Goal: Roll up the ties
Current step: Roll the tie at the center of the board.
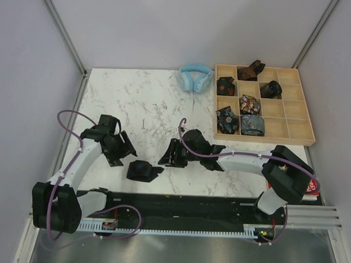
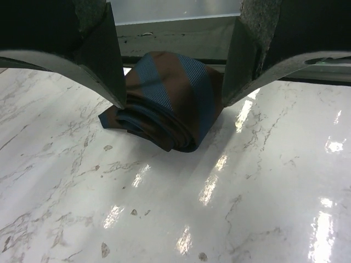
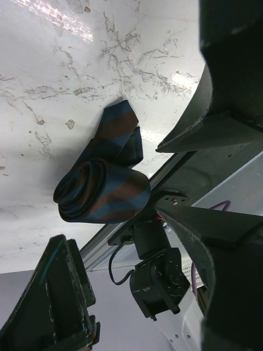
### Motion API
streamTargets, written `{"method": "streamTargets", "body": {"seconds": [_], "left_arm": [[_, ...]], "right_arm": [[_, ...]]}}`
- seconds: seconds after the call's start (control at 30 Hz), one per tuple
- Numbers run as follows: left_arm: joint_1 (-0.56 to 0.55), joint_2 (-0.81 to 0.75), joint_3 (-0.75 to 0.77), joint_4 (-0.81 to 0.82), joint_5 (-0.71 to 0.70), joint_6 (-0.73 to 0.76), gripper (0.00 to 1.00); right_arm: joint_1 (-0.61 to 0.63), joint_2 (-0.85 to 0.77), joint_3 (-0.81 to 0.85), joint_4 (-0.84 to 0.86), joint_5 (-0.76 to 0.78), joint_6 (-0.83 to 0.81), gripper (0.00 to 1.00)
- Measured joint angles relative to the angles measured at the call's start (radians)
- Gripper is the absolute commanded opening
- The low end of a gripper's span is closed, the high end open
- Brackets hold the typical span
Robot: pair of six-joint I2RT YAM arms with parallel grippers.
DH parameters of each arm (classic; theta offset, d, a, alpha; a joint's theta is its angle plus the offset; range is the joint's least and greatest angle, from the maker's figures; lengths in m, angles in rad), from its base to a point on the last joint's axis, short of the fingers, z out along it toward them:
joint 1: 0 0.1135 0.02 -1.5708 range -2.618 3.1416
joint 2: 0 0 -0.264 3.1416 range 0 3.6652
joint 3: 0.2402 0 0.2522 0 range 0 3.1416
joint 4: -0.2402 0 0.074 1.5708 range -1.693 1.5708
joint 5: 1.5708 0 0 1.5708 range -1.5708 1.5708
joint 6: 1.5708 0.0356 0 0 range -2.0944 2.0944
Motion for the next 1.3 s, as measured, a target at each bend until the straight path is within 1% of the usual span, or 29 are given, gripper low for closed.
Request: {"method": "streamTargets", "body": {"seconds": [0.17,0.3,0.43,0.6,0.8,0.93,1.03,1.13,1.17,1.23,1.3], "left_arm": [[0.003,-0.008,-0.114,0.079,0.040,-0.043,0.76],[0.003,-0.029,-0.155,0.100,0.017,-0.082,0.76],[0.003,-0.059,-0.181,0.154,0.000,-0.119,0.73],[0.003,-0.093,-0.259,0.246,0.019,-0.177,0.72],[-0.019,-0.157,-0.322,0.298,0.045,-0.273,0.71],[-0.066,-0.210,-0.336,0.324,0.047,-0.352,0.72],[-0.127,-0.209,-0.348,0.359,0.047,-0.408,0.74],[-0.223,-0.170,-0.352,0.392,0.039,-0.460,0.77],[-0.274,-0.145,-0.351,0.408,0.031,-0.478,0.78],[-0.332,-0.099,-0.348,0.423,0.024,-0.485,0.79],[-0.349,-0.073,-0.344,0.423,0.019,-0.485,0.81]], "right_arm": [[0.002,0.000,-0.021,0.023,-0.003,-0.001,0.51],[0.002,-0.001,-0.035,0.031,-0.003,-0.001,0.51],[0.002,-0.011,-0.051,0.028,-0.003,-0.002,0.51],[0.002,-0.037,-0.060,0.021,-0.002,-0.009,0.51],[-0.003,-0.058,-0.073,0.012,0.001,-0.019,0.51],[-0.016,-0.068,-0.077,-0.008,0.002,-0.028,0.51],[-0.027,-0.078,-0.079,-0.019,0.002,-0.035,0.51],[-0.035,-0.083,-0.085,-0.021,0.002,-0.038,0.51],[-0.037,-0.084,-0.087,-0.024,0.002,-0.039,0.51],[-0.042,-0.085,-0.091,-0.026,0.002,-0.045,0.51],[-0.045,-0.086,-0.092,-0.031,0.002,-0.051,0.51]]}}
